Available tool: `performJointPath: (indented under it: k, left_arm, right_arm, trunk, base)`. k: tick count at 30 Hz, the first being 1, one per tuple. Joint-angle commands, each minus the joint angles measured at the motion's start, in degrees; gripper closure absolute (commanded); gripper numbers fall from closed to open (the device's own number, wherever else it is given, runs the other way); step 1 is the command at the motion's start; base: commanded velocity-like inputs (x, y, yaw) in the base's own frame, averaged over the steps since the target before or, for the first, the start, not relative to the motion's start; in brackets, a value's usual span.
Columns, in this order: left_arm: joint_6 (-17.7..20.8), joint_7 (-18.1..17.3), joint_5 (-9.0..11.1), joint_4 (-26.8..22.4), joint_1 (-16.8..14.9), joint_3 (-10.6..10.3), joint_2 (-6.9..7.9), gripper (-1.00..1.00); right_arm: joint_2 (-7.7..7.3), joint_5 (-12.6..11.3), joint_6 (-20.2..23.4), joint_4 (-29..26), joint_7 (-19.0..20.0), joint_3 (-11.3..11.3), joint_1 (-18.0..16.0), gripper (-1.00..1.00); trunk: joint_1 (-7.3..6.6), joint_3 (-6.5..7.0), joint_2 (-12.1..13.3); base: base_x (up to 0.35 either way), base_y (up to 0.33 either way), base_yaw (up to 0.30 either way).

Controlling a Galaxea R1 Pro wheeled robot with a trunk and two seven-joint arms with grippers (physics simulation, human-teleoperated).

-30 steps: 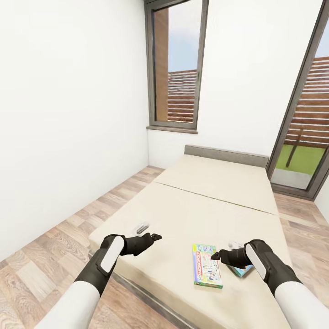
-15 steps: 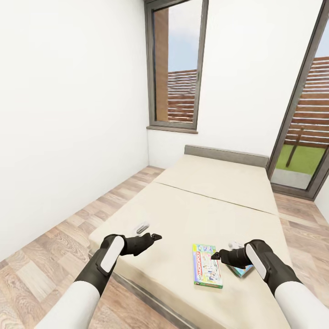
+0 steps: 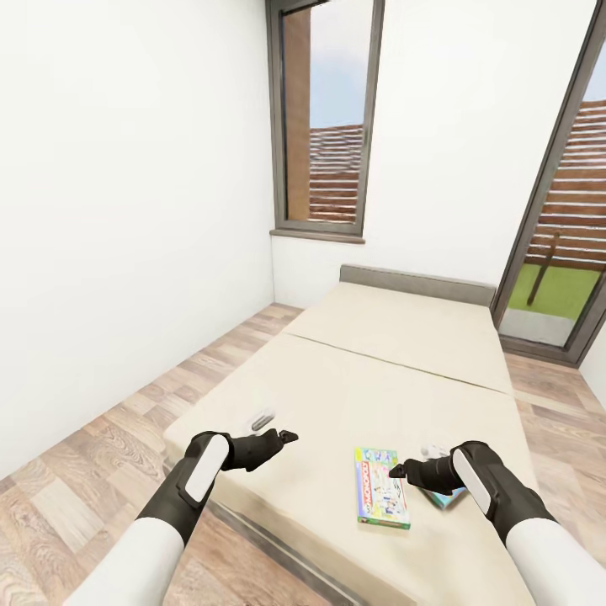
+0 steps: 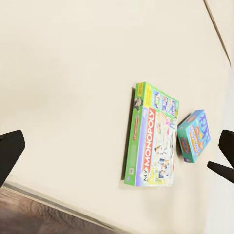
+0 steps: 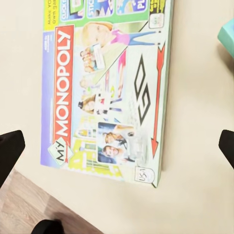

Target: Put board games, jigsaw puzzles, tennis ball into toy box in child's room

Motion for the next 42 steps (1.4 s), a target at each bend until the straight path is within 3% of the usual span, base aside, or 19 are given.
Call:
performJointPath:
  k: [1,42]
  left_arm:
    - [0.2,-0.1,-0.1,0.0,0.0,0.0,-0.01,-1.00]
    - [0.4,-0.2,0.1,-0.9,-0.1,0.0,-0.07,-1.00]
  right_arm:
    - [-0.06,0.3,0.1,0.0,0.4,0.2,0.0,-1.00]
    - [-0.33,0.1,-0.1,-0.1,0.4,0.1,-0.2,-1.00]
  trunk:
    - [-0.01,-0.14,0.0]
    - [-0.01,-3.38,0.0]
  base:
    - [0.000,0.000,0.000]
    - [0.000,0.000,0.000]
